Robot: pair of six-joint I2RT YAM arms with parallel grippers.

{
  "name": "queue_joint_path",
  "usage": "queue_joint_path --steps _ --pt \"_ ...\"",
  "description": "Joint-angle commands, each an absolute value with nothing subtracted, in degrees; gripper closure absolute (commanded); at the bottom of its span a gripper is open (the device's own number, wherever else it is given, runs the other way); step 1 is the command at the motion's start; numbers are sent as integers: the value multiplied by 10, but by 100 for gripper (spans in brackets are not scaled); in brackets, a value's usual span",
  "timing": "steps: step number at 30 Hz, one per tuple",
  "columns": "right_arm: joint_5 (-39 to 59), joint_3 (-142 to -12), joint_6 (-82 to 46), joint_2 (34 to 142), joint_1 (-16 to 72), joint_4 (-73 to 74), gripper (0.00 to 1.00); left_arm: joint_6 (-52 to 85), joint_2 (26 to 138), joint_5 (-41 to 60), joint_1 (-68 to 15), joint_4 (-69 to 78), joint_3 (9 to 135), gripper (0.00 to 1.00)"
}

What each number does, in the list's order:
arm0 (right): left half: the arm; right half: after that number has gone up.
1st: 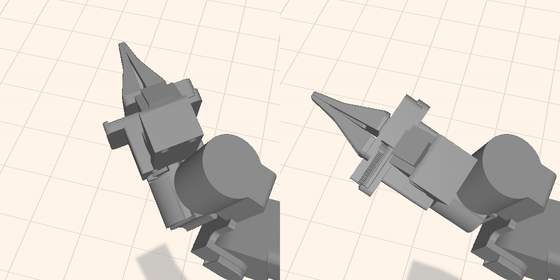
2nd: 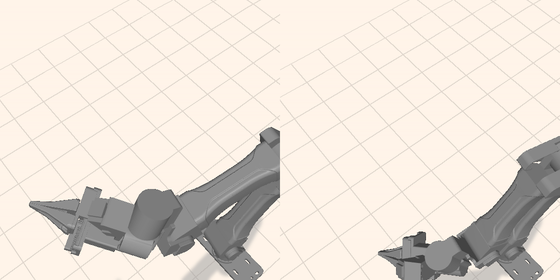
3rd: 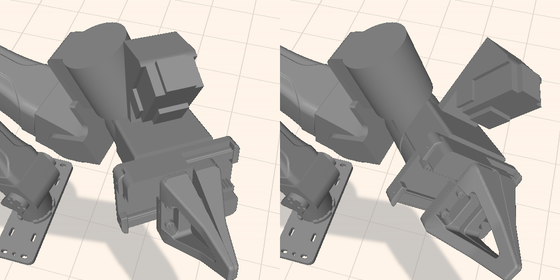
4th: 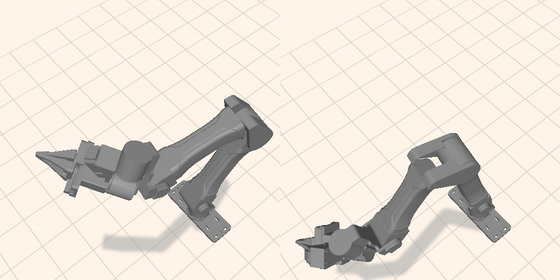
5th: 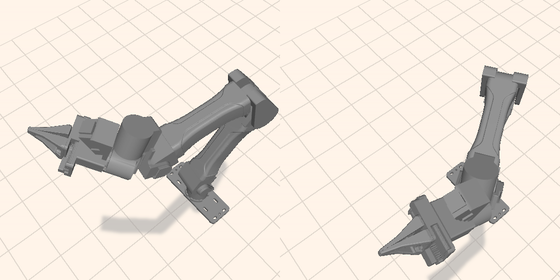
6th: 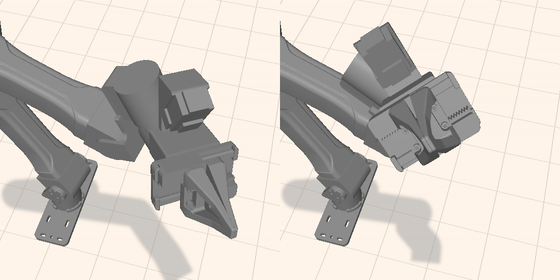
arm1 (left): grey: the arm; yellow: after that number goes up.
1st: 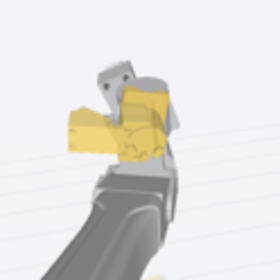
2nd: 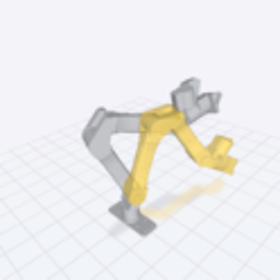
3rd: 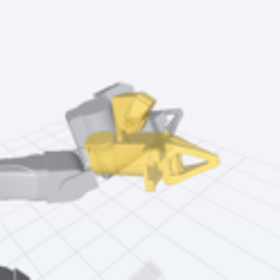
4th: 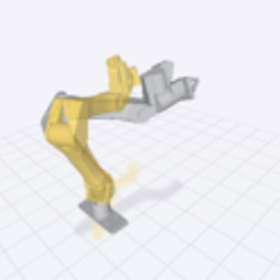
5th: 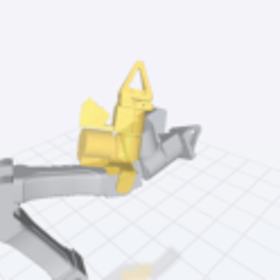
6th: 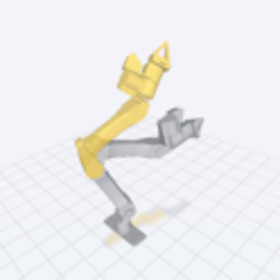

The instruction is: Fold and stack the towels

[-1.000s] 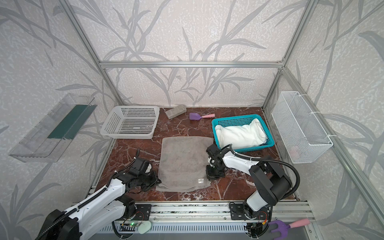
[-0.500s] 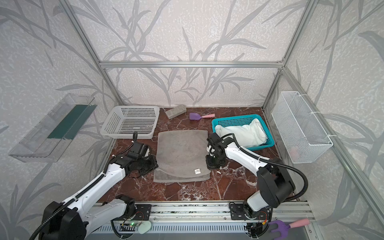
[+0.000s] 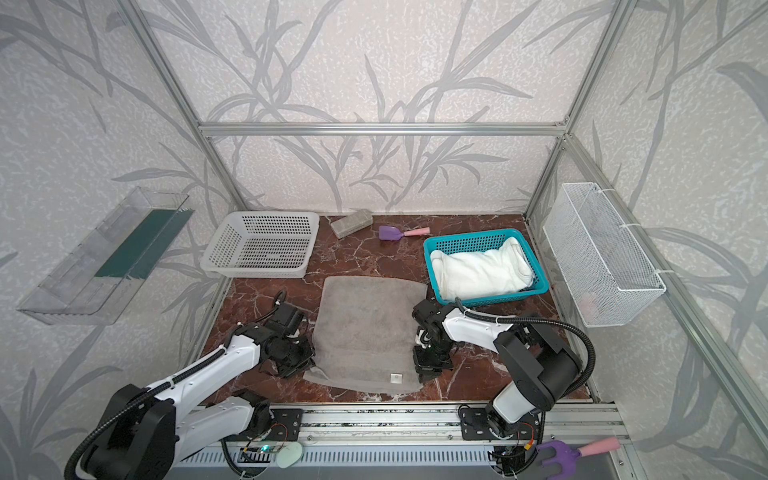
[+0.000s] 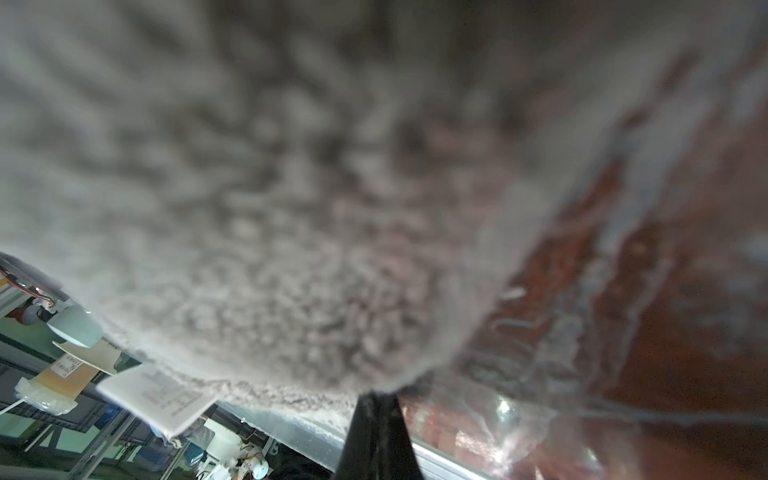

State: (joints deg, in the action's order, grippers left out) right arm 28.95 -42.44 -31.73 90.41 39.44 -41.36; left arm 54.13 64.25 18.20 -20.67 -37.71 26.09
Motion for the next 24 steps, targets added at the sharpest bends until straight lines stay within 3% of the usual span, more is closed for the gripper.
queue_joint_path --steps 1,2,5,9,14,17,24 --pt "233 -432 -308 913 398 -409 97 565 660 134 -210 -378 213 100" --pt "227 -431 -313 898 398 -410 89 570 643 124 -210 -386 216 99" --pt "208 -438 -320 846 398 -443 69 575 590 104 -210 -410 238 81" --pt "142 -492 -304 791 399 -547 59 538 552 47 -210 -521 339 65" --pt "164 -520 -308 769 399 -499 58 485 548 21 -212 -559 424 76" --pt "196 -532 -314 810 421 -456 63 480 566 28 -238 -539 439 82" --pt "239 -496 -362 894 529 -363 74 542 632 77 -329 -440 351 80"
